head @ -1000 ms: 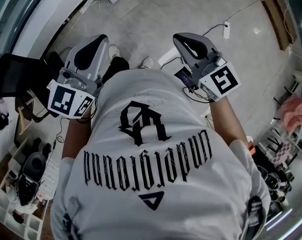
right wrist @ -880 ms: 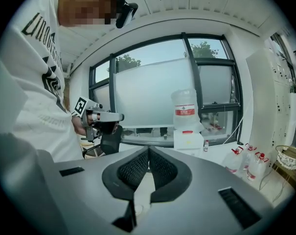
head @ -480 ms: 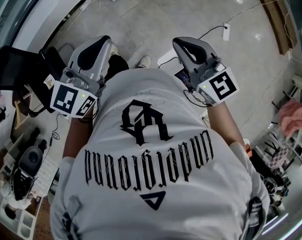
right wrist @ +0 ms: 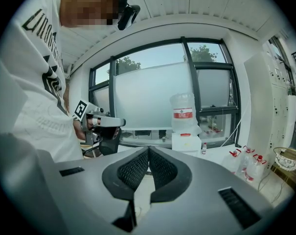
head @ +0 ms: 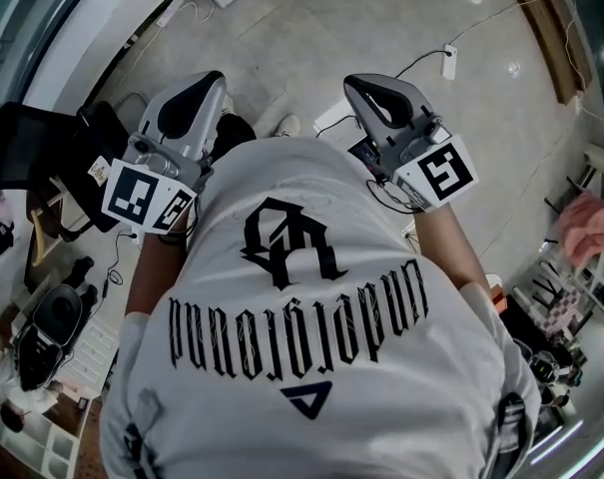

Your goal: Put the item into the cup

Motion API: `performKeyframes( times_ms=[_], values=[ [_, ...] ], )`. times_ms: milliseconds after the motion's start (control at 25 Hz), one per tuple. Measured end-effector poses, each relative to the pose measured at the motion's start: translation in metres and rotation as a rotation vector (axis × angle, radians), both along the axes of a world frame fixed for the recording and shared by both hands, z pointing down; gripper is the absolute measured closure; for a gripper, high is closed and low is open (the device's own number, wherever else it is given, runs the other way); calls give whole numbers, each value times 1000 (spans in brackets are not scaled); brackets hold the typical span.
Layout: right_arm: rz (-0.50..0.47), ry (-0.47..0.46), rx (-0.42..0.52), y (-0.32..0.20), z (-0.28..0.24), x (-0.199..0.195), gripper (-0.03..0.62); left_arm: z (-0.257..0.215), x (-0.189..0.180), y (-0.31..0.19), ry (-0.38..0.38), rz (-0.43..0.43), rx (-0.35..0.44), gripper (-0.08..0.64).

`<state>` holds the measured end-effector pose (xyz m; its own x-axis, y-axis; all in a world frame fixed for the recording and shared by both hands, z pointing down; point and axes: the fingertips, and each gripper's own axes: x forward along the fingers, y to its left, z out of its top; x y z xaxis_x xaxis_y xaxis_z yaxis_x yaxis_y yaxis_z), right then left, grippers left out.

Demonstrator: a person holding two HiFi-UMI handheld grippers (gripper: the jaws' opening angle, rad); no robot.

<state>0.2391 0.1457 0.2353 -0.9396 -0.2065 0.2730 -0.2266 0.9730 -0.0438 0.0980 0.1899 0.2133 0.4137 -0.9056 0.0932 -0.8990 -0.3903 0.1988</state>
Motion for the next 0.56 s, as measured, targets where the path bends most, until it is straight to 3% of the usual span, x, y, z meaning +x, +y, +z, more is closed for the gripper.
performKeyframes(
  times_ms=[560],
  values=[
    [1, 1, -5, -18, 3, -23, 577, 3, -25, -15, 2, -2, -15, 545]
  ],
)
